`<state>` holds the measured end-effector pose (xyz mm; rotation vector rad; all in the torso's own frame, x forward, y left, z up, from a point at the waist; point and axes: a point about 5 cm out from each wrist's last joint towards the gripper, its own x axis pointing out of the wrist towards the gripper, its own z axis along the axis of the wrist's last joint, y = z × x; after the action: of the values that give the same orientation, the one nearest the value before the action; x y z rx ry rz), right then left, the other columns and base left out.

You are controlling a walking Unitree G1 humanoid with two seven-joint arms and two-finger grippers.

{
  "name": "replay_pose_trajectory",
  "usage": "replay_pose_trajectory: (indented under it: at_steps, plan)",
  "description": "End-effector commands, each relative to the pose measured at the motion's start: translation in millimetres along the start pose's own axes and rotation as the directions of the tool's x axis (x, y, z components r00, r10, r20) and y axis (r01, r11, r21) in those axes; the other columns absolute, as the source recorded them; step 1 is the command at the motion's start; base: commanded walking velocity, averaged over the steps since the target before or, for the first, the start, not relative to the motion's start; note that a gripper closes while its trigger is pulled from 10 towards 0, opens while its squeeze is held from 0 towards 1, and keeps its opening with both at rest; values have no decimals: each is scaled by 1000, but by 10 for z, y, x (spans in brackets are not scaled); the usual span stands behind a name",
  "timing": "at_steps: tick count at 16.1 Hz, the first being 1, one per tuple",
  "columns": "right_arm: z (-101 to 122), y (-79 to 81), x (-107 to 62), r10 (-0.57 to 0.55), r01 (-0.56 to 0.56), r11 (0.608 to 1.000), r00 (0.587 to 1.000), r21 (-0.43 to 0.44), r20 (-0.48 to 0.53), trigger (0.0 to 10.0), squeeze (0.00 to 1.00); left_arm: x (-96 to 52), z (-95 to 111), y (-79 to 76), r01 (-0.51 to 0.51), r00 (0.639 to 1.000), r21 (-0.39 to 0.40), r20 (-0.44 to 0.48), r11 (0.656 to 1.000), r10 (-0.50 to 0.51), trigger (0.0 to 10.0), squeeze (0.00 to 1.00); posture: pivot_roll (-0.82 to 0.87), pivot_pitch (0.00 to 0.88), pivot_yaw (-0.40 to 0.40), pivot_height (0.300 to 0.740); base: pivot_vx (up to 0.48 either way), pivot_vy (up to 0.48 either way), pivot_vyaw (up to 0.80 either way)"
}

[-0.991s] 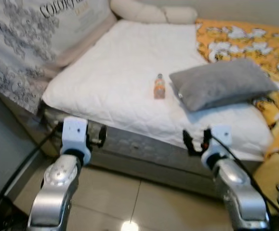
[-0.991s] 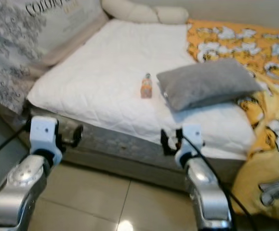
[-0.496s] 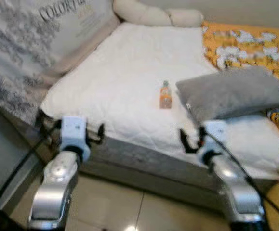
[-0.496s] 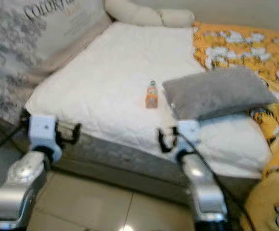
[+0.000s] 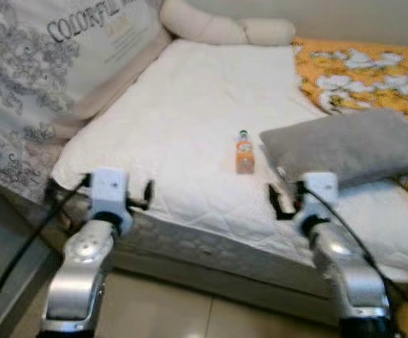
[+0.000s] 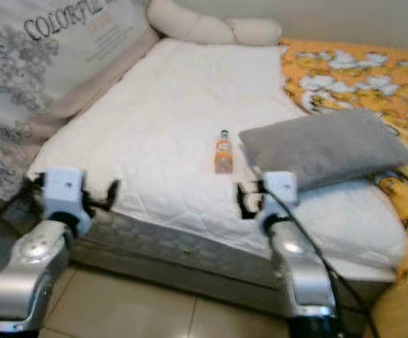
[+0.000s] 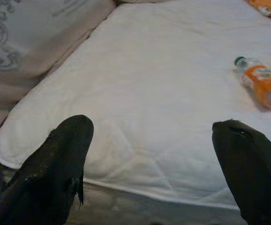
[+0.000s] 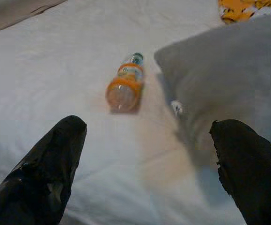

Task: Clean up the room

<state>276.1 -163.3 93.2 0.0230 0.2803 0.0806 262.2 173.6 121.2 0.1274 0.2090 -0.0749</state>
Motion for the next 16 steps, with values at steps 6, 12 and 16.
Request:
replay_pose_trajectory:
  at_steps: [6, 12, 16]
  plan:
    - [37, 112, 23, 38, -38, 999, 999, 5, 12, 10000, 0, -11, 13, 96, -33, 999, 15, 4, 999, 33, 10000, 1000, -61, 0, 10, 740, 366, 0, 0]
    - [47, 101, 35, 36, -36, 999, 999, 1, 13, 10000, 0, 5, 17, 86, -27, 1000, 18, 8, 999, 27, 10000, 1000, -62, 0, 10, 740, 360, 0, 0]
    - [39, 109, 36, 37, -37, 999, 999, -3, 8, 10000, 0, 2, 20, 90, -28, 1000, 20, 9, 999, 27, 10000, 1000, -60, 0, 11, 740, 348, 0, 0]
